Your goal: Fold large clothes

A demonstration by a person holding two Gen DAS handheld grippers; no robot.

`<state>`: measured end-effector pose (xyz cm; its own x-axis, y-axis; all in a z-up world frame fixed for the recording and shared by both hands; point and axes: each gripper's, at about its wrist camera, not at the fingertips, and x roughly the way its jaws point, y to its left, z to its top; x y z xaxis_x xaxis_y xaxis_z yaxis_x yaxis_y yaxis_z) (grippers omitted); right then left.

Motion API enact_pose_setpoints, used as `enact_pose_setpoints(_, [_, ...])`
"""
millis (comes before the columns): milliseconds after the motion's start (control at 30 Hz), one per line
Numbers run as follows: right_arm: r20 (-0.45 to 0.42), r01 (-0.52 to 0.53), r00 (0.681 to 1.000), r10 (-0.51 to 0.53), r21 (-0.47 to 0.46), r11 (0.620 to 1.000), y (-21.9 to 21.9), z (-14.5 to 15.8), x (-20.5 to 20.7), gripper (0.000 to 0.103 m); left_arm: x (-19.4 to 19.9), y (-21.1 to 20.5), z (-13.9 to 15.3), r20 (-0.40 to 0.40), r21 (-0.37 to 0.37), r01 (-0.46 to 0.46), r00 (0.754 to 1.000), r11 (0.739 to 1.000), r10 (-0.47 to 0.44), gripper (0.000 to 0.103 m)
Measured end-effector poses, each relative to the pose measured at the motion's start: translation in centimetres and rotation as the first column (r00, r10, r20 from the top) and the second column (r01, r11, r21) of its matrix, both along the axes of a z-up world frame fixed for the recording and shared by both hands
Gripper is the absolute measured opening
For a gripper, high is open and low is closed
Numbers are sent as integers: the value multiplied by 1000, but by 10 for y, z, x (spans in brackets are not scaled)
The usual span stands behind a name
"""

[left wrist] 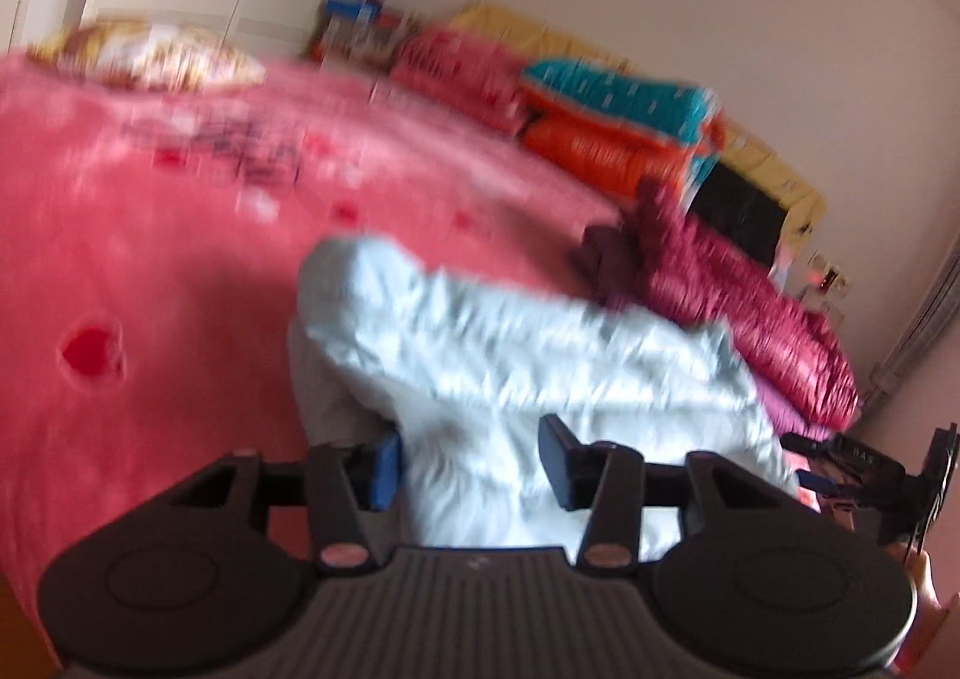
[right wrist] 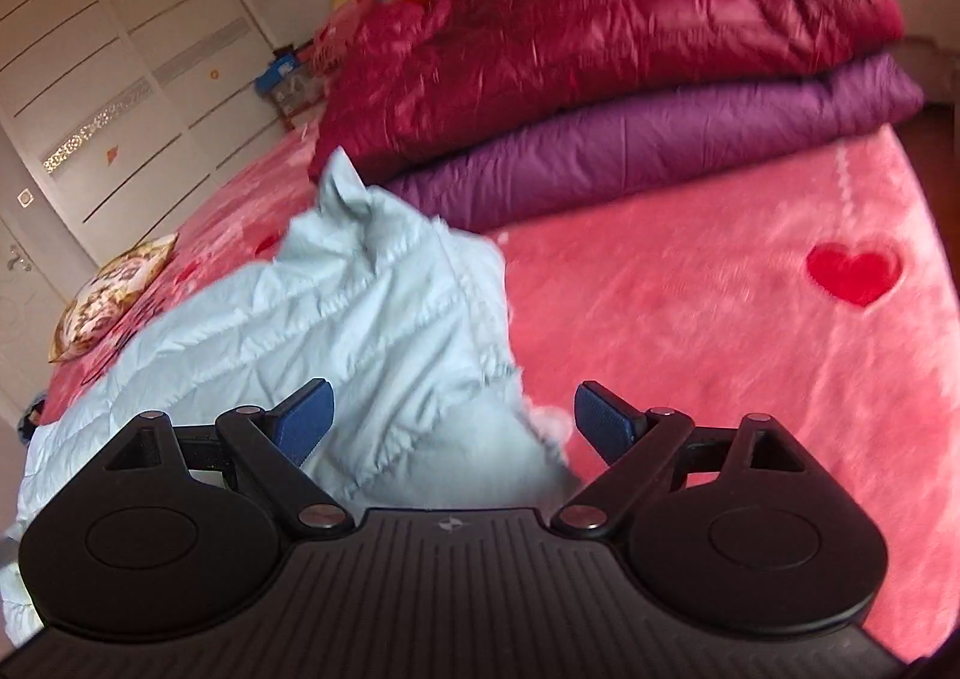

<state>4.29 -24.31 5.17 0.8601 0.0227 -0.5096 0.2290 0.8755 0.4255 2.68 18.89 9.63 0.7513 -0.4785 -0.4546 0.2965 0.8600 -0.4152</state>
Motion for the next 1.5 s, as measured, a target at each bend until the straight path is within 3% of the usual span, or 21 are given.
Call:
enact_pose_setpoints(133, [81,-36,996,48,-145,989,22,30,1,103,4,-24,14,90,27,5,996,1000,-8,53])
enact_pose_setpoints(233, [92,-139,982,166,-246,959,55,43,14,103,8,-48,18,129,109,2,991,994,-17,57])
enact_pose_setpoints(333, [61,-240,957,283,-380,893,92,43,32,103,7,-56,25,175,195,-10,984,981,-25,68])
enact_pose_setpoints(400, [34,-279,943,332,-462,842,112,39,40,103,11,-54,26,159,259,-60,987,964,19,76])
enact_pose_setpoints(467, [5,-306,932,362,-524,795,125,33,45,103,18,-48,21,123,335,-119,989,935,82,76])
enact_pose_setpoints(533, [-11,-315,926,377,-573,756,129,29,49,103,21,-39,16,121,366,-187,981,912,153,76])
enact_pose_setpoints(600, [-24,-321,925,380,-587,743,126,27,51,103,20,-32,20,136,324,-218,974,921,183,75])
enact_pose_setpoints(667, [-20,-330,923,385,-560,760,121,26,54,103,15,-33,29,179,259,-199,971,945,155,75])
enact_pose_setpoints(800, [7,-337,915,403,-535,775,123,28,62,103,24,-58,34,217,159,-65,976,985,29,77])
enact_pose_setpoints(967, [-10,-382,893,450,-548,744,135,27,79,103,59,-101,7,173,198,21,983,980,-56,77])
enact_pose_setpoints(1100, [-50,-403,886,461,-576,711,137,20,96,103,80,-112,-21,108,237,-10,994,972,-16,76])
enact_pose_setpoints(1200, [-92,-439,879,468,-541,718,129,15,111,103,91,-102,-35,67,217,-66,996,974,53,76])
enact_pose_setpoints(1267, [-101,-433,889,447,-510,744,118,12,121,103,96,-95,-43,42,192,-94,995,977,88,76])
enact_pose_setpoints(1500, [-79,-269,963,257,-276,923,50,-9,148,103,96,-89,-63,28,155,-111,994,982,107,74])
